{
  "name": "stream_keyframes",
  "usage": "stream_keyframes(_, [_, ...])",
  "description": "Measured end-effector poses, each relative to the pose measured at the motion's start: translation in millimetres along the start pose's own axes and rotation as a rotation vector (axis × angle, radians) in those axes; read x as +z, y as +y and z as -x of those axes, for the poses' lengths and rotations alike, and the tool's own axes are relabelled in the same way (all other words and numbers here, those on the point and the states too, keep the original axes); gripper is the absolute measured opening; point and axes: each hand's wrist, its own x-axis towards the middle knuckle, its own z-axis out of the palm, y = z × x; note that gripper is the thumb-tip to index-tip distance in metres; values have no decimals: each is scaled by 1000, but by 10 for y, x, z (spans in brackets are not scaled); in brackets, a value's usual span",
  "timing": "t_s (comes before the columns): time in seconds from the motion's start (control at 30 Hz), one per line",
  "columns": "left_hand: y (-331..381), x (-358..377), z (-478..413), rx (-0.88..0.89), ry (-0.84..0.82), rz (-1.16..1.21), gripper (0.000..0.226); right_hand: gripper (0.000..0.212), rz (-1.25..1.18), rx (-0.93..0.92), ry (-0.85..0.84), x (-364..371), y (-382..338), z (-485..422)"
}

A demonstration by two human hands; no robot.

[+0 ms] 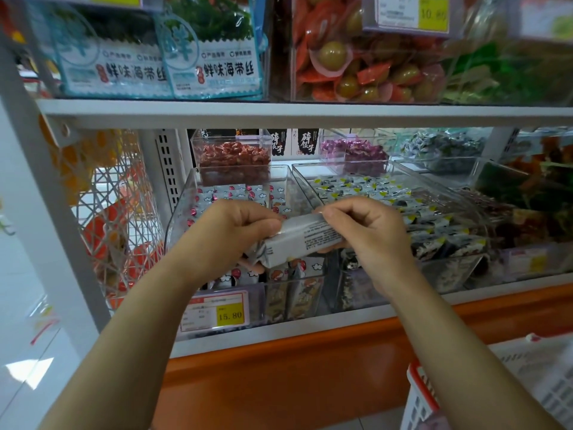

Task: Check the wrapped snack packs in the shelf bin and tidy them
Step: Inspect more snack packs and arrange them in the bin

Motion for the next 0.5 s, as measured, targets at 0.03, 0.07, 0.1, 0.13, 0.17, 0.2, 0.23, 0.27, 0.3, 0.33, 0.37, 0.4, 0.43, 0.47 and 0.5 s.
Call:
stream_keyframes(0.03, [-4,5,-5,14,17,-14,22,15,-10,18,8,10,1,1])
stream_keyframes(0.07, [-5,14,-8,23,33,-15,20,16,-24,36,22,19,4,4])
stream_keyframes(0.1, [-3,22,-10,29,37,2,17,17,-38,47,42,28,4,4])
stream_keyframes(0.13, [5,30,-6,27,22,14,14,18,-51,51,66,36,0,3])
stream_keyframes(0.17, [3,35,-4,23,-2,1,19,19,-67,55,87,41,-3,0])
stream_keyframes(0.2, [-11,38,-7,18,-26,-35,29,20,-93,68,99,40,-6,-3])
stream_keyframes(0.23, [-28,37,-12,16,-38,-79,37,21,-127,94,98,29,-9,-7])
stream_keyframes(0.27, [-30,36,-15,18,-30,-107,41,22,-152,134,77,9,-14,-13])
stream_keyframes(0.3, [-25,30,-16,27,-11,-108,41,23,-162,178,39,-20,-23,-23])
stream_keyframes(0.33, [-18,24,-15,35,11,-82,40,23,-162,223,-9,-55,-33,-34])
stream_keyframes(0.37, [-6,18,-13,41,24,-48,39,23,-167,265,-53,-91,-44,-50])
stream_keyframes(0.4, [4,15,-10,42,26,-28,39,22,-181,301,-87,-130,-55,-62])
stream_keyframes(0.43, [8,17,-11,45,23,-25,39,21,-200,327,-109,-166,-60,-75])
stream_keyframes(0.47, [12,20,-14,51,19,-29,40,19,-216,343,-127,-198,-60,-84])
stream_keyframes(0.5, [17,27,-15,57,15,-28,40,18,-228,356,-145,-222,-57,-89])
